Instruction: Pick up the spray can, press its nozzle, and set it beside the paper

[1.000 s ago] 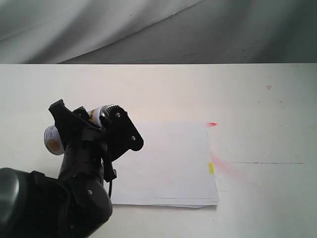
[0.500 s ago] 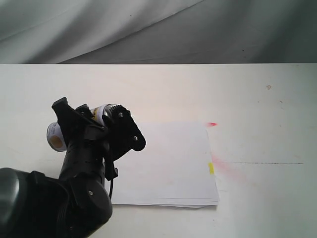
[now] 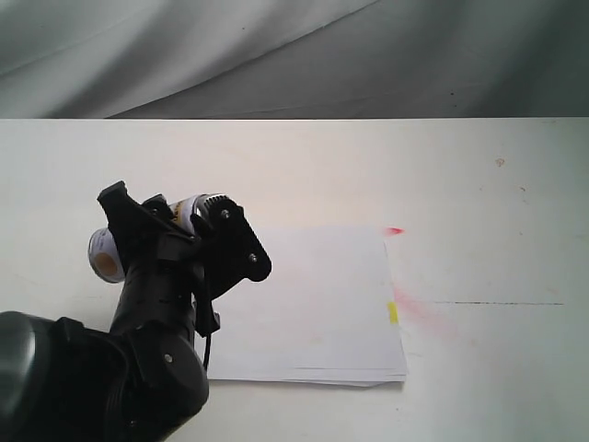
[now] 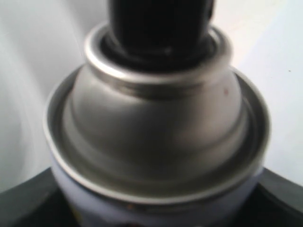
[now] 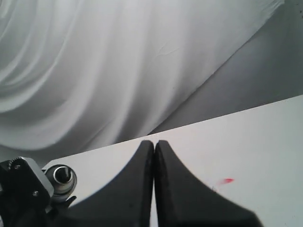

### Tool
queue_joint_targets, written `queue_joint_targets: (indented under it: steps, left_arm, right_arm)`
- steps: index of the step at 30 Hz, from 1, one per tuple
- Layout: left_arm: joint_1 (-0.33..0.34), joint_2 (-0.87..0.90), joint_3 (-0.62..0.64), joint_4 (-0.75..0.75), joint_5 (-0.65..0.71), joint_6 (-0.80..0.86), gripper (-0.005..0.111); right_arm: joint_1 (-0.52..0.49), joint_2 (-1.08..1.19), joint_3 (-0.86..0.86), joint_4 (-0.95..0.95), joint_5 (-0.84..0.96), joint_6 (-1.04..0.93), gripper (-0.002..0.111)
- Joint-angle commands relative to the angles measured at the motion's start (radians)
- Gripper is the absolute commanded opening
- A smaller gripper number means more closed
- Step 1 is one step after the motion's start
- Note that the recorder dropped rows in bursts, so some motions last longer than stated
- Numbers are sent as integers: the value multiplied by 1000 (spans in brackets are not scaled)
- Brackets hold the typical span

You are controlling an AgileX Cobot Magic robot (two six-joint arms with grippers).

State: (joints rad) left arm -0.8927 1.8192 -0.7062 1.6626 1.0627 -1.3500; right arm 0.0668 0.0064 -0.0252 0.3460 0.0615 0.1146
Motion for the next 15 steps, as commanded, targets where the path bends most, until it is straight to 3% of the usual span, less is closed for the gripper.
queue_joint_targets:
  steps: [1, 10, 15]
  left_arm:
    - [-4, -5, -8, 34, -16, -4, 0]
    - [-4, -5, -8, 47, -20, -4, 0]
    - [-4, -5, -8, 47, -20, -9, 0]
  right_arm:
    - [-7, 16, -131, -3, 92, -61, 0]
    - [-7, 509, -591, 41, 365, -310, 0]
    - [-7, 855, -837, 345, 517, -652, 0]
